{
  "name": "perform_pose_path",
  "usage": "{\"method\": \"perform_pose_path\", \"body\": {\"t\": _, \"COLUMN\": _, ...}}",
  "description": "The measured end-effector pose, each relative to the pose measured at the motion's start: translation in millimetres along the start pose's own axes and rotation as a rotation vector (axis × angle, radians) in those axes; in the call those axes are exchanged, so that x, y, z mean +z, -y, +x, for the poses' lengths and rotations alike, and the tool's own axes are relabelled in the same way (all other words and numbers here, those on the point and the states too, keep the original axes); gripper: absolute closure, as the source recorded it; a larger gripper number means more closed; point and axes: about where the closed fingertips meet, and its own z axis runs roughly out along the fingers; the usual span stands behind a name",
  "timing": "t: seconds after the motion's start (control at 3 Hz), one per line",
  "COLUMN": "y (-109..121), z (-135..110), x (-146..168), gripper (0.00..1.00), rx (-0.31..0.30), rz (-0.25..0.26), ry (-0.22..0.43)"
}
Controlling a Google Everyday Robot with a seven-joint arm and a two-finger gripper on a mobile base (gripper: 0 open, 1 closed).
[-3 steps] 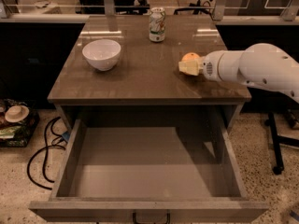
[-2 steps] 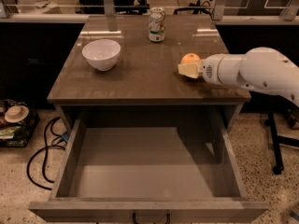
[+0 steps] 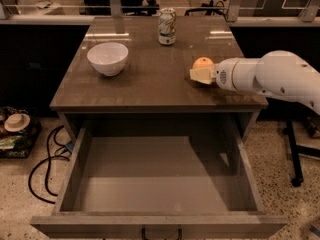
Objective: Pick orange from top drawer and place on counter
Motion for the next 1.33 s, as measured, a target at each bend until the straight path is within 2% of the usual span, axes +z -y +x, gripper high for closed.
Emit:
{"method": "perform_pose_path", "body": {"t": 0.67, "y": -3.2, "z": -0.2, "x": 2.1, "gripper": 0.13, "rx": -0.002, "rz": -0.005, "ry": -0.001}}
{"method": "perform_pose_path", "body": {"t": 1.0, "y": -4.7, "z": -0.3, "x": 3.0, "gripper": 0.0, "rx": -0.003, "rz": -0.008, "ry": -0.002}}
{"method": "perform_pose_path", "body": {"t": 1.33, "y": -4.8, "z": -0.3, "x": 3.1, "gripper": 0.0, "rx": -0.003, "rz": -0.008, "ry": -0.002}}
